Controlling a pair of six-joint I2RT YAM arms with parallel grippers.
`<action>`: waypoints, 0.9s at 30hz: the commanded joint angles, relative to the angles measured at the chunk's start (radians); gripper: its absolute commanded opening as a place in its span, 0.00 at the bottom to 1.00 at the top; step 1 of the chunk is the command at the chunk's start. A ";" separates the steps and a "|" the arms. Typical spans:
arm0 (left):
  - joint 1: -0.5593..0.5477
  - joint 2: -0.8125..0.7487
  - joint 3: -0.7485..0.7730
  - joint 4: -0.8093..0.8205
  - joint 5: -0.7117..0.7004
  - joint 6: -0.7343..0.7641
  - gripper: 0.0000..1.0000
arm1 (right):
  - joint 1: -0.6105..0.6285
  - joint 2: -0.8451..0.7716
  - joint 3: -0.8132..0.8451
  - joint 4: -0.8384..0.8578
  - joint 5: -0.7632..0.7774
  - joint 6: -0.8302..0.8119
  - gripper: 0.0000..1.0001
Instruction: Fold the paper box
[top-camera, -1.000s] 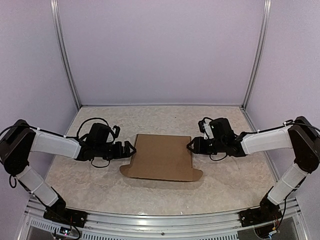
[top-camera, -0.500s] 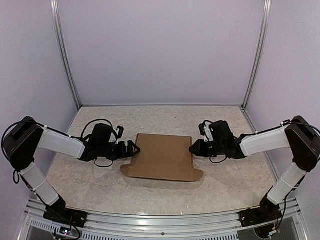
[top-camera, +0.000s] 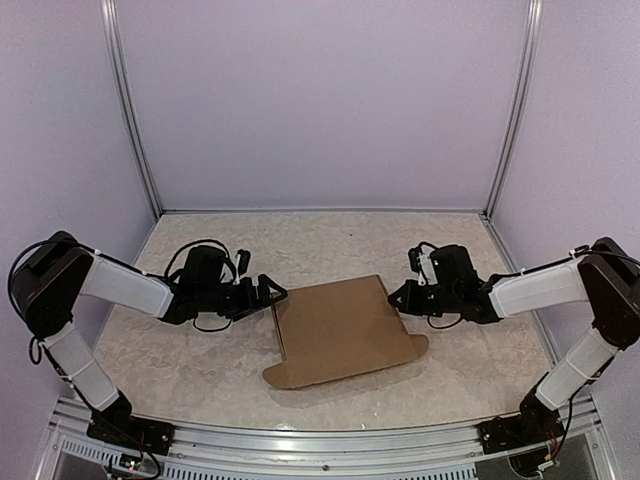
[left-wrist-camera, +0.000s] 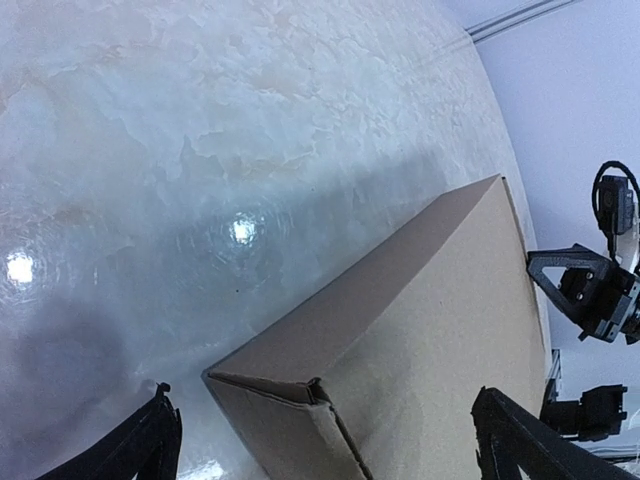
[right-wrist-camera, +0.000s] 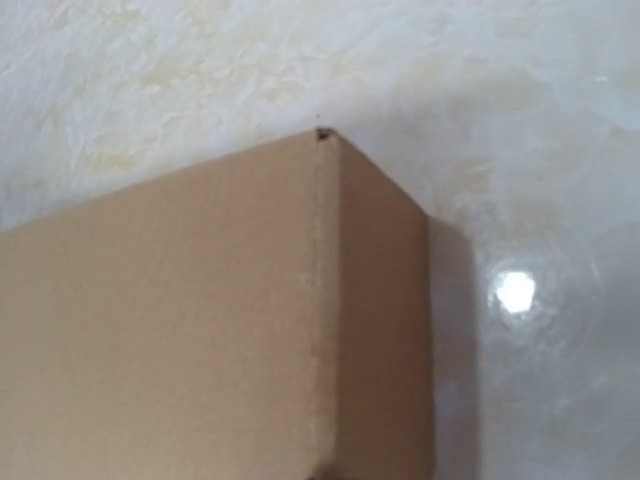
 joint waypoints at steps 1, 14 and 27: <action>-0.003 0.029 -0.021 0.107 0.072 -0.104 0.99 | -0.021 -0.020 -0.052 -0.056 0.006 -0.011 0.00; -0.111 0.047 -0.101 0.216 0.015 -0.284 0.99 | -0.042 -0.033 -0.111 -0.015 0.002 -0.003 0.00; -0.137 0.141 -0.081 0.311 0.041 -0.355 0.99 | -0.083 -0.077 -0.190 0.014 -0.022 -0.007 0.00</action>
